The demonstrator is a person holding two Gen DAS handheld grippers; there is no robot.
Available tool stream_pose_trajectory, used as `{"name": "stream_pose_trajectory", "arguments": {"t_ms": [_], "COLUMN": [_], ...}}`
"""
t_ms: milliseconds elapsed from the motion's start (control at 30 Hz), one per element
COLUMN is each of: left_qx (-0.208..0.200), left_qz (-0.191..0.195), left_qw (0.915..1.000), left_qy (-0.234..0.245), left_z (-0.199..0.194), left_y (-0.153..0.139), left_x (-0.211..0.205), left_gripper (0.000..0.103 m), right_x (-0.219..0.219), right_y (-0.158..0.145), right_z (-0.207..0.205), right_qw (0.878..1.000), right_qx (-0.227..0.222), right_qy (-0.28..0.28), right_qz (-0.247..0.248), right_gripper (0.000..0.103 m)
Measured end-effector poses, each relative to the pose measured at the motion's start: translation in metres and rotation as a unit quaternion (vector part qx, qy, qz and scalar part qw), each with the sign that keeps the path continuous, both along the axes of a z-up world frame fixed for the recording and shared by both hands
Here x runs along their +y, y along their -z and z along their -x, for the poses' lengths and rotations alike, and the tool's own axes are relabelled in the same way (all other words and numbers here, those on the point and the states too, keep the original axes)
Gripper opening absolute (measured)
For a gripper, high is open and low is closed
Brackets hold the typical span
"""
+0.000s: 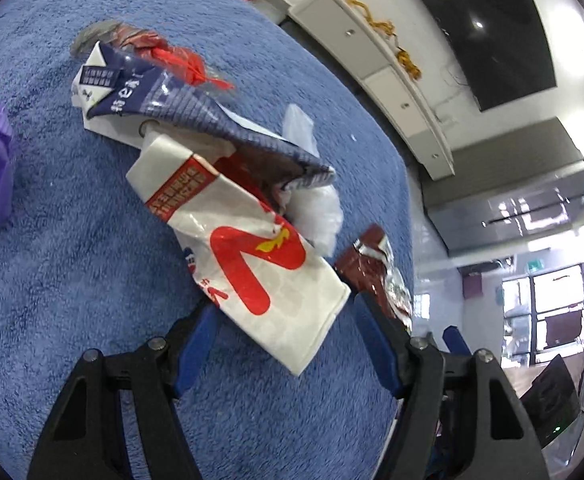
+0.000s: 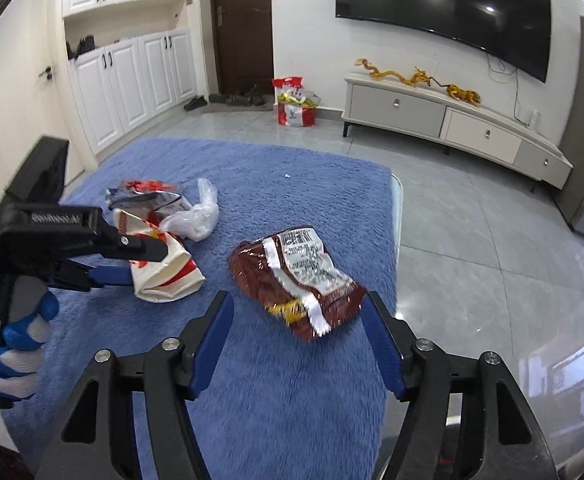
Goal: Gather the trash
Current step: 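Grasp the white-and-red paper bag with the left tool while the right tool grasps the brown wrapper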
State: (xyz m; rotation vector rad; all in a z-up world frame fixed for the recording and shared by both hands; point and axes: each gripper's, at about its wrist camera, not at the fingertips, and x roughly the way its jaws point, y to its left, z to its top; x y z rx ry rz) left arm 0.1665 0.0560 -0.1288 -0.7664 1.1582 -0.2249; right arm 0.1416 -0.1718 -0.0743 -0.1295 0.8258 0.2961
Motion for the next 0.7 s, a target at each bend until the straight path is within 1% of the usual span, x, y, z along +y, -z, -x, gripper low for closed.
{"name": "stream_pose_trajectory", "arguments": {"t_ms": [167, 233, 267, 333, 400, 433, 467, 533, 600, 700], "left_qx": [0.010, 0.013, 0.016, 0.019, 0.023, 0.025, 0.028, 0.031, 0.033, 0.034], "left_qz": [-0.002, -0.003, -0.003, 0.000, 0.011, 0.020, 0.029, 0.048, 0.065, 0.076], "left_qw": [0.9997, 0.9994, 0.9991, 0.9987, 0.9981, 0.9977, 0.9972, 0.9960, 0.9948, 0.9938], "left_qy": [-0.023, -0.033, -0.040, -0.048, -0.056, -0.059, -0.063, -0.068, -0.071, -0.073], "left_z": [-0.012, -0.018, -0.018, -0.016, -0.014, -0.012, -0.012, -0.010, -0.009, -0.004], "left_y": [0.001, 0.002, 0.003, 0.007, 0.011, 0.013, 0.016, 0.021, 0.027, 0.031], "left_x": [0.000, 0.002, 0.004, 0.010, 0.017, 0.020, 0.023, 0.029, 0.036, 0.040], "left_gripper": [0.065, 0.055, 0.052, 0.038, 0.033, 0.029, 0.028, 0.023, 0.020, 0.015], "right_x": [0.012, 0.015, 0.016, 0.015, 0.014, 0.012, 0.012, 0.011, 0.012, 0.015], "right_y": [0.019, 0.025, 0.028, 0.032, 0.036, 0.038, 0.039, 0.040, 0.040, 0.040], "right_z": [-0.019, -0.023, -0.024, -0.026, -0.027, -0.027, -0.027, -0.025, -0.022, -0.017], "right_qw": [0.999, 0.999, 0.999, 0.998, 0.998, 0.998, 0.998, 0.998, 0.998, 0.998], "right_qx": [0.018, 0.025, 0.028, 0.035, 0.040, 0.043, 0.045, 0.046, 0.049, 0.055], "right_qy": [-0.014, -0.021, -0.022, -0.021, -0.020, -0.019, -0.019, -0.018, -0.022, -0.033], "right_qz": [0.030, 0.035, 0.036, 0.037, 0.038, 0.037, 0.036, 0.032, 0.025, 0.009], "right_gripper": [0.067, 0.067, 0.067, 0.067, 0.065, 0.061, 0.060, 0.059, 0.059, 0.061]}}
